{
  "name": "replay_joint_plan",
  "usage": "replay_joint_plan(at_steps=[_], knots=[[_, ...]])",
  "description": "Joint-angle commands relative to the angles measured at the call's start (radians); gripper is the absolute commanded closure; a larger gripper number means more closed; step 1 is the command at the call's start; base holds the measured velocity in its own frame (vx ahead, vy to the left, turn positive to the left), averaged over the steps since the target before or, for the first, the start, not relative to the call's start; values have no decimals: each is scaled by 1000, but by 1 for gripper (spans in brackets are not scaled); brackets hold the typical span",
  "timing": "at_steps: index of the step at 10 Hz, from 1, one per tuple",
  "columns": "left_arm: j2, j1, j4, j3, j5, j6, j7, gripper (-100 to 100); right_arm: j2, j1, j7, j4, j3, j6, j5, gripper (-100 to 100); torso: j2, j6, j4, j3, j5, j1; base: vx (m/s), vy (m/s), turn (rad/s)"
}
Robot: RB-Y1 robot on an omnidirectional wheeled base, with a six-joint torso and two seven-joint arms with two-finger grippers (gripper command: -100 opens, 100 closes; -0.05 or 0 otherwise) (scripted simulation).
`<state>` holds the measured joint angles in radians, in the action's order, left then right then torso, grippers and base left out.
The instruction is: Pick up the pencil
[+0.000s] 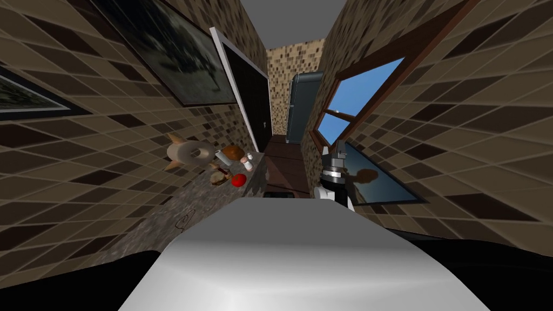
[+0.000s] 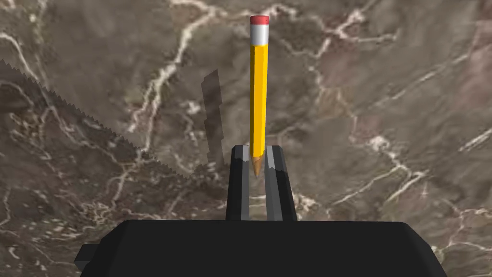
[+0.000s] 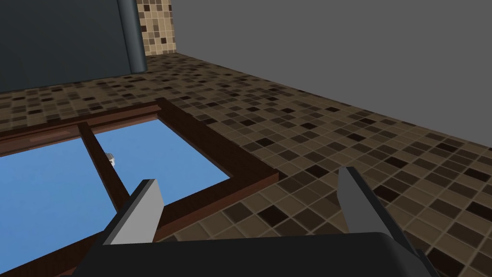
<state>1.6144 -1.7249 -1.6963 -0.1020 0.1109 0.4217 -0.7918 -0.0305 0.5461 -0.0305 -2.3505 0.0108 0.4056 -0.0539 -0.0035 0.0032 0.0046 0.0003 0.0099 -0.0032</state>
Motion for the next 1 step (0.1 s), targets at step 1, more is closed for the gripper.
replay_joint_plan(at_steps=[1], knots=[[0, 0, 0, 0, 0, 0, 0, 0, 0, 0, 0, 0, 0, 0, 0, 0, 0, 0, 0, 0, 0, 0, 0, 0, 0]])
